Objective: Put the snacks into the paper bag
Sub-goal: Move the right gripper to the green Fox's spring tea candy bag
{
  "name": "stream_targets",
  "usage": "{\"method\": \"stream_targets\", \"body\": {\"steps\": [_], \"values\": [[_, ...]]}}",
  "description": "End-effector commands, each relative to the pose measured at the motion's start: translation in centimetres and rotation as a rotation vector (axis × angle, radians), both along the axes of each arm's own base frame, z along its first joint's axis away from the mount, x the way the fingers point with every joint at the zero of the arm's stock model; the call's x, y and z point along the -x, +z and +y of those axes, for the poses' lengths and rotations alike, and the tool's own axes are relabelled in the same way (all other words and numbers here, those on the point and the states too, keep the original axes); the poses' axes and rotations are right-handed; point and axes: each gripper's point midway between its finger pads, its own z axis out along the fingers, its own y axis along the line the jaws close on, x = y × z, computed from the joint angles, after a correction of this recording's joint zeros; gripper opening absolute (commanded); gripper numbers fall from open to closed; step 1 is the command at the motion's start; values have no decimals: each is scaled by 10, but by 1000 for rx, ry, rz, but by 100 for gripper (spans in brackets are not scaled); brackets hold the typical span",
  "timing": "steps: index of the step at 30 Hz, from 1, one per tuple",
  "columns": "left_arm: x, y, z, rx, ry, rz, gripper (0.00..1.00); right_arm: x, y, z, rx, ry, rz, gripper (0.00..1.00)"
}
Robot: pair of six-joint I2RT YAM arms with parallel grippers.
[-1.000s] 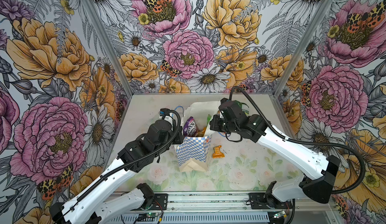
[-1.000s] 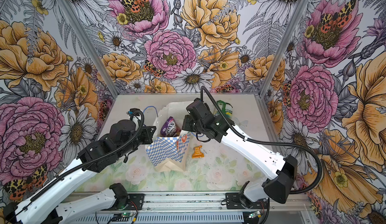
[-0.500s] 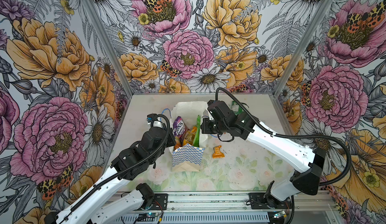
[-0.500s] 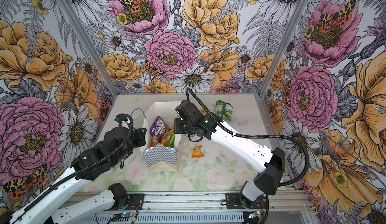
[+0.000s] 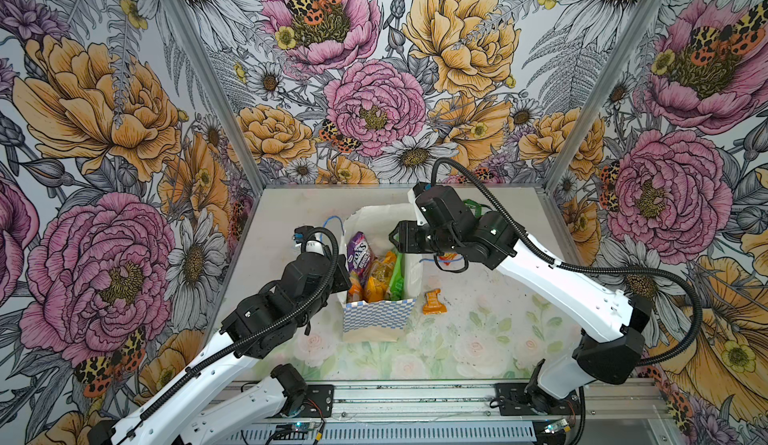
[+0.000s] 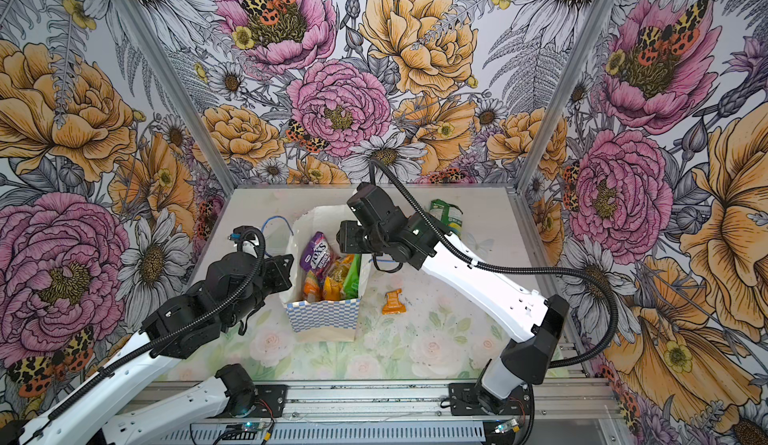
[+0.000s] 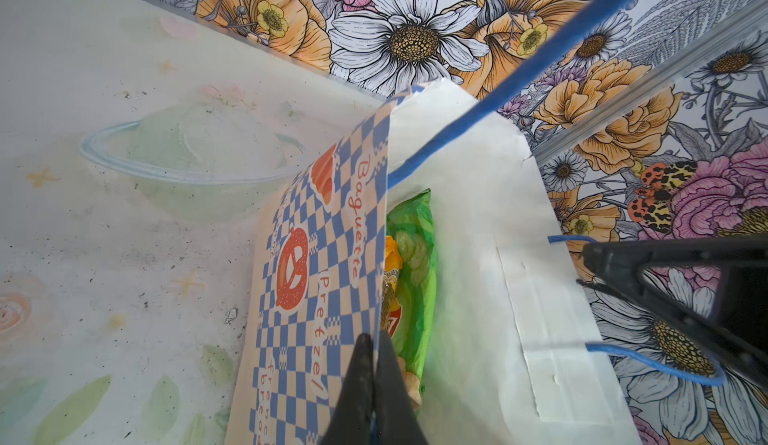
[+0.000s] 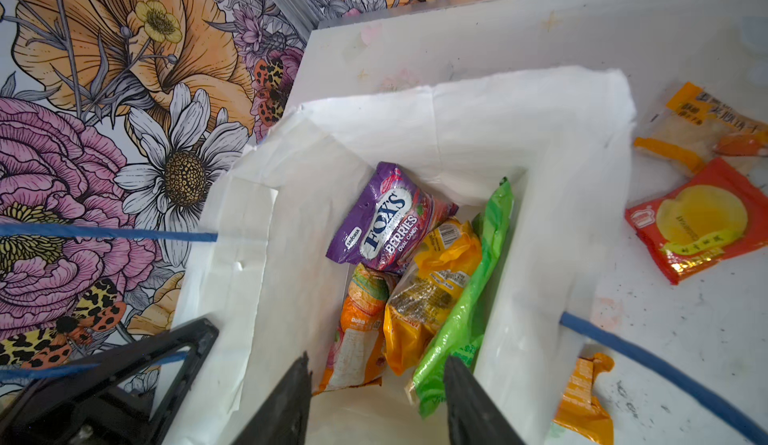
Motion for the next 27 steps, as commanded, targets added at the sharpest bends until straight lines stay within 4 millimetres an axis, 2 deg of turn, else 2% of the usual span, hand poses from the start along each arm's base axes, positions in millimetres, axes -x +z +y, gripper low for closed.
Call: {"method": "stream_targets", "body": {"steps": [1, 3, 6, 9, 12, 15, 21, 23, 25, 27], "values": [[0, 29, -15, 82, -42, -71, 0, -1, -10, -7, 94, -18, -4, 54], [-1, 29, -14, 71, -32, -79, 0, 2, -7, -6, 93, -5, -13, 54], [-1, 30, -9, 55, -21, -91, 0, 7, 7, -9, 69, 5, -38, 55], [-1, 32, -6, 42, -15, -103, 0, 11, 25, -25, 50, -14, -84, 55], [-1, 33, -4, 34, -17, -111, 0, 12, 39, -50, 37, -52, -127, 56], [-2, 34, -1, 30, -10, -113, 0, 7, 52, -89, 32, -135, -171, 56], [-4, 28, 1, 36, 0, -95, 0, -11, 63, -183, 47, -374, -235, 54], [-4, 27, 3, 39, 6, -93, 0, -18, 61, -213, 60, -455, -247, 54], [-4, 26, 4, 42, 11, -92, 0, -30, 49, -239, 70, -518, -230, 57], [-4, 26, 5, 48, 10, -93, 0, -44, 36, -253, 52, -536, -199, 57]]}}
